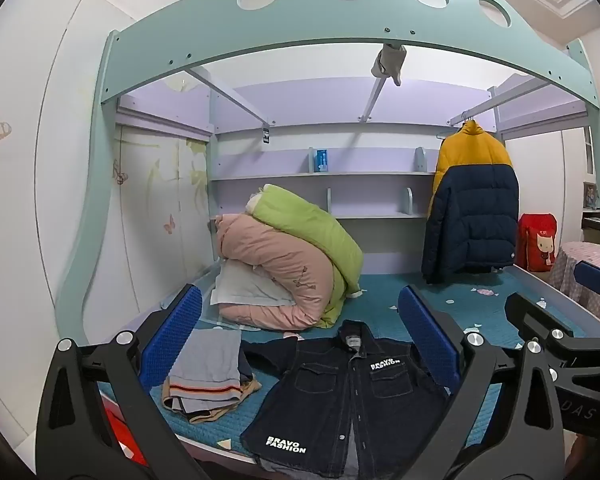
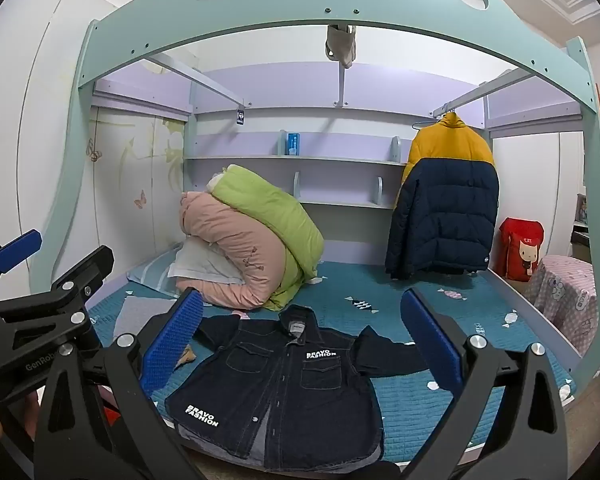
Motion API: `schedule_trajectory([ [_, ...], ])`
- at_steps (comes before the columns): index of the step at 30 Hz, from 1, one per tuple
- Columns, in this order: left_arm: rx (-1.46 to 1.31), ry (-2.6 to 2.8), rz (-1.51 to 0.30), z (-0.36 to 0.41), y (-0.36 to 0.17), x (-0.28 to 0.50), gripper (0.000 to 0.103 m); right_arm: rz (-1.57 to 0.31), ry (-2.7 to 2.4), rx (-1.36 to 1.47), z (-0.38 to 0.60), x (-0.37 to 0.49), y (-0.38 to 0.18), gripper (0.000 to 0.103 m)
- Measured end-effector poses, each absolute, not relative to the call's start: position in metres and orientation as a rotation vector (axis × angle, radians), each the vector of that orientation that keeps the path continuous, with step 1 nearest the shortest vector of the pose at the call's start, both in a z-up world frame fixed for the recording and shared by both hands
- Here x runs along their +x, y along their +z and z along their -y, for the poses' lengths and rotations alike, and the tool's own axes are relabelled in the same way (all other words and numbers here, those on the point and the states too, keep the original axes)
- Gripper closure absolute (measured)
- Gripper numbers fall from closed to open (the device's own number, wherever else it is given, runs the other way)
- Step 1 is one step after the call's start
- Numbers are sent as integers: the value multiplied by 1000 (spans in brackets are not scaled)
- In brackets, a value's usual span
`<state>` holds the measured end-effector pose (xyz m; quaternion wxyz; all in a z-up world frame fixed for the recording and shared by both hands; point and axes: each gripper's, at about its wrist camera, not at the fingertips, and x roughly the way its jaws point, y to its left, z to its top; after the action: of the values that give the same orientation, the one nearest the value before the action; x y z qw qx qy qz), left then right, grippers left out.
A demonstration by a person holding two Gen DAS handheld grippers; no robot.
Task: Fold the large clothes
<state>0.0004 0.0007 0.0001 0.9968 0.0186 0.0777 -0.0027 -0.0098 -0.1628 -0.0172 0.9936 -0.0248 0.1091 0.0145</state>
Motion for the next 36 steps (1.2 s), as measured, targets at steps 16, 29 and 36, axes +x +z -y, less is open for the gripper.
schedule_trajectory([
  [16, 47, -2, -143, 0, 0, 0, 5, -208, 33, -39, 165, -10, -18, 7],
  [29, 48, -3, -145, -1, 0, 0, 4, -208, 31, -39, 168, -10, -18, 7],
  [36, 47, -2, -145, -2, 4, -3, 4, -209, 32, -36, 168, -10, -19, 7],
])
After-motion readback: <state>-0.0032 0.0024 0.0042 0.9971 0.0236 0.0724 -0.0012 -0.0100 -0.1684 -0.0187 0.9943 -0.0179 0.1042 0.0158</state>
